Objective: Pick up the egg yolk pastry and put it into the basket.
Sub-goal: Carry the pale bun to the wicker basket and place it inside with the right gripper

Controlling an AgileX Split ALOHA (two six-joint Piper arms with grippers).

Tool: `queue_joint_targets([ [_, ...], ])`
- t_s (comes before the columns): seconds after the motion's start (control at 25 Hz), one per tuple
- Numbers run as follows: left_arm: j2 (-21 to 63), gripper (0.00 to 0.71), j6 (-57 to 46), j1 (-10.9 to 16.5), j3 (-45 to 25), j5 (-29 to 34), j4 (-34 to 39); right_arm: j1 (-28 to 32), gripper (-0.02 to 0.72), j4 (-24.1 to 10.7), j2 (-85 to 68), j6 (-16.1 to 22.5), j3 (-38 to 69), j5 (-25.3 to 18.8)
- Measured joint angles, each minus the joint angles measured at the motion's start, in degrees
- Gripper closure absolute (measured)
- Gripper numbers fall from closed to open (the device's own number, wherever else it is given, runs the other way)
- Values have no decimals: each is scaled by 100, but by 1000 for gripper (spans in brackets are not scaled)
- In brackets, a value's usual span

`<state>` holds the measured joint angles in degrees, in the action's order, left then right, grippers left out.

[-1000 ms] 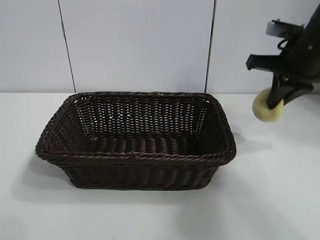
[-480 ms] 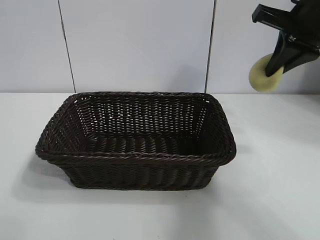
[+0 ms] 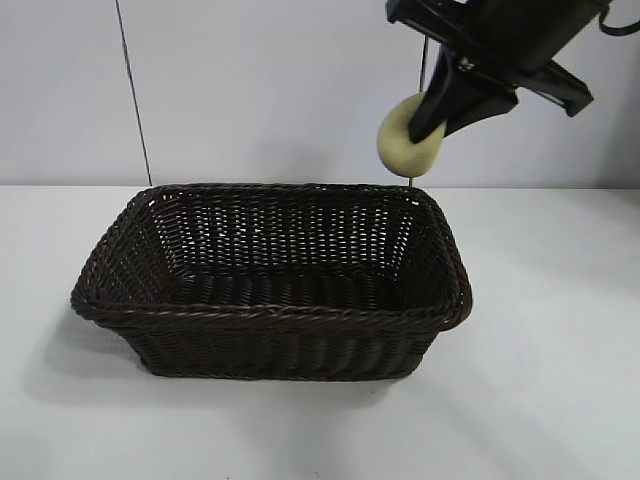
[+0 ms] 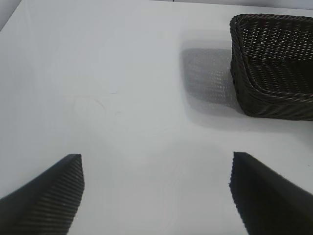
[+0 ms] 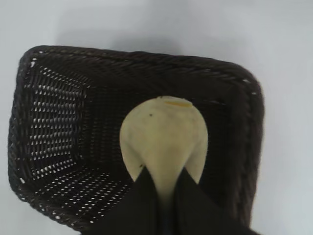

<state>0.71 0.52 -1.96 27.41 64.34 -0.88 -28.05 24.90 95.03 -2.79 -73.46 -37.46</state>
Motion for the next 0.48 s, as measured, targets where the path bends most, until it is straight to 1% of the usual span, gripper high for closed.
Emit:
queue_joint_targets([
  [0.2, 0, 117, 0, 0, 0, 0, 0, -341, 680, 27, 230, 0, 0, 365],
  [0.48, 0, 117, 0, 0, 0, 0, 0, -378, 680, 108, 943, 123, 0, 921],
])
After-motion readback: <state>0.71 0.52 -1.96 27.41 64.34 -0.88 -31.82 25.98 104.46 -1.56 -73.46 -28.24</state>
